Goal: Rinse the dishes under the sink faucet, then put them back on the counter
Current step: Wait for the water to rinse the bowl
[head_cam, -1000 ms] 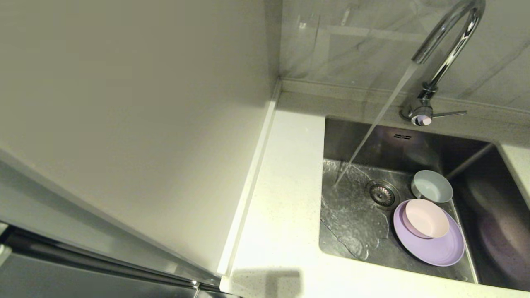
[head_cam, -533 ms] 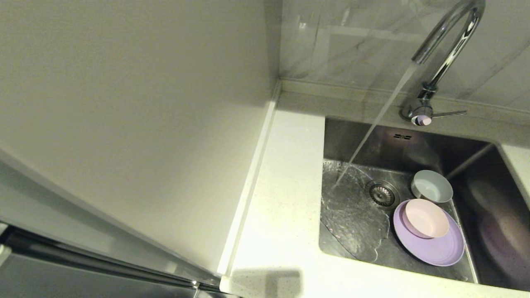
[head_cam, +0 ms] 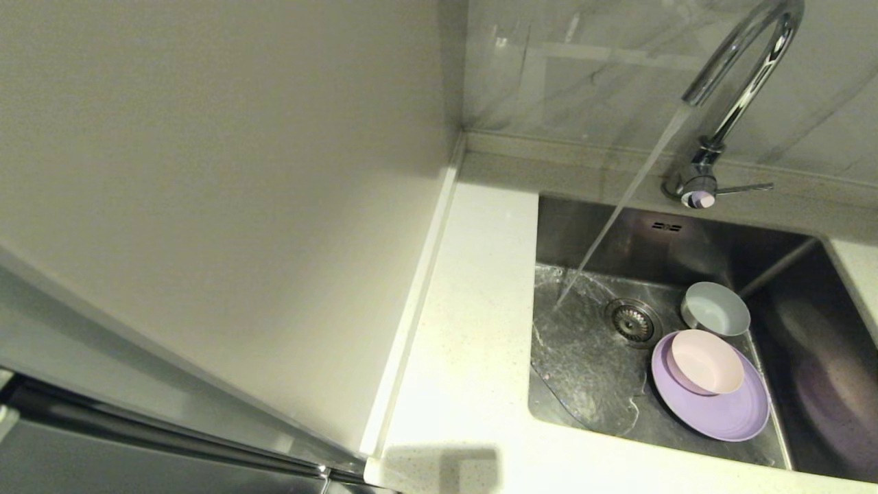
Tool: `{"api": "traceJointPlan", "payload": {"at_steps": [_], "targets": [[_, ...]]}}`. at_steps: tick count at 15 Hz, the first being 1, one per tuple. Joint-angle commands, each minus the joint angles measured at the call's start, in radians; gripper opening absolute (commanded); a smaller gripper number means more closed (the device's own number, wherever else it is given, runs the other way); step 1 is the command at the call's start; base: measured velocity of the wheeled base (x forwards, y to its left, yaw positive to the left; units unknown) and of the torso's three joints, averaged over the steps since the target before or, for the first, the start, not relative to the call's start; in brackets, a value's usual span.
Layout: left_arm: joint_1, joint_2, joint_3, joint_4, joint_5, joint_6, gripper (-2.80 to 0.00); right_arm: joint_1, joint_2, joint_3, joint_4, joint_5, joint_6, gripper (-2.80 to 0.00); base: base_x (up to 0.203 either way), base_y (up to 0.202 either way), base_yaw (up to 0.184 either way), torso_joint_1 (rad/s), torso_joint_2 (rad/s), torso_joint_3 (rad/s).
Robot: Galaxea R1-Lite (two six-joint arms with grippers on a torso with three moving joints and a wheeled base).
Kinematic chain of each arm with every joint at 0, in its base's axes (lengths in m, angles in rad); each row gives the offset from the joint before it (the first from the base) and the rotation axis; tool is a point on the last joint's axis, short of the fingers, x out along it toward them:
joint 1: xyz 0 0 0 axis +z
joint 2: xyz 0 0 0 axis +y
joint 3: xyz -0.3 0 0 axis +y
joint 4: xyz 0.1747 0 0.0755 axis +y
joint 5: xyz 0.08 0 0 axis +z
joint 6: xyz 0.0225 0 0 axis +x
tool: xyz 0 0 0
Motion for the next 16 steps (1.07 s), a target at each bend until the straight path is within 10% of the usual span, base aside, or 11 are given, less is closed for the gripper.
{"api": "traceJointPlan", "payload": {"at_steps": [1,16], "targets": [[0.000,0.000,0.003,-0.001,0.000,-0.001,-2.80,-0.001,0.003,0.012,-0.001,-0.002,0.008,-2.80,0.000,0.000,0.000,0.000,0.00,0.000],[0.000,0.000,0.002,0.000,0.000,-0.001,-2.80,0.001,0.003,0.011,-0.001,-0.002,0.008,-2.80,0.000,0.000,0.000,0.000,0.00,0.000]]}}
